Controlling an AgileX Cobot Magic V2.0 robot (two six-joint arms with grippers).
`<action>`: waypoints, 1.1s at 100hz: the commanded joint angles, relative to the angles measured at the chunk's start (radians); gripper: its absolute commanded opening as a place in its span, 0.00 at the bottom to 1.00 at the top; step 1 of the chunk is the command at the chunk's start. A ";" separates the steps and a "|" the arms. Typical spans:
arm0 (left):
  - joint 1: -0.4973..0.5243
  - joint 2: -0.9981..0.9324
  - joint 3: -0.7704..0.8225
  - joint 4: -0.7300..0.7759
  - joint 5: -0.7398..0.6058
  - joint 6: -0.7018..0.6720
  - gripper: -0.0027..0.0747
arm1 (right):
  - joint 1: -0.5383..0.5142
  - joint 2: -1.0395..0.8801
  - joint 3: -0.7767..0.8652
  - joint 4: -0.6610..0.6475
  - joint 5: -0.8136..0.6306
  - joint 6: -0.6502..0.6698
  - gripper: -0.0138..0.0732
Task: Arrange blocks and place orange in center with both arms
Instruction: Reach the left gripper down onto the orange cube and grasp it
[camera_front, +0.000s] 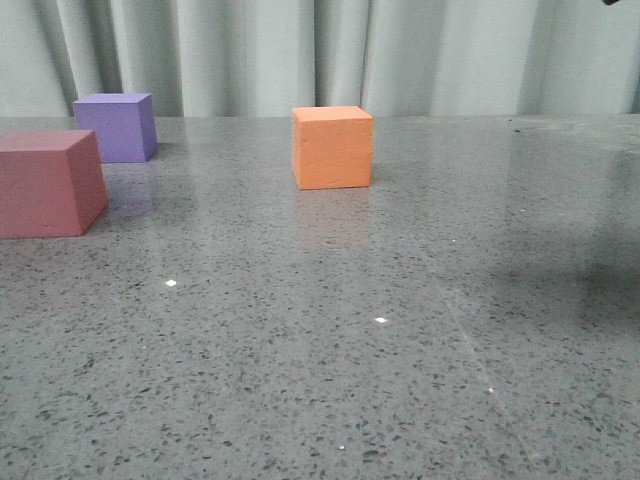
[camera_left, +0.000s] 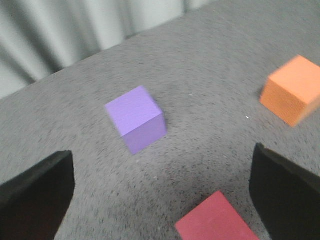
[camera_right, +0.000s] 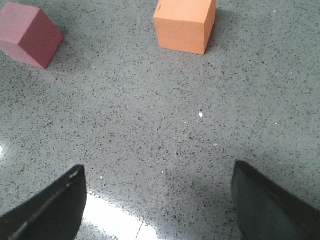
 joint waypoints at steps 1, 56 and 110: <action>-0.047 0.064 -0.118 -0.032 0.035 0.105 0.91 | -0.001 -0.029 -0.024 0.005 -0.050 -0.011 0.84; -0.272 0.480 -0.534 -0.107 0.247 0.440 0.91 | -0.001 -0.032 -0.024 0.034 -0.048 -0.011 0.84; -0.295 0.664 -0.657 -0.259 0.221 0.471 0.91 | -0.001 -0.032 -0.024 0.040 -0.036 -0.011 0.84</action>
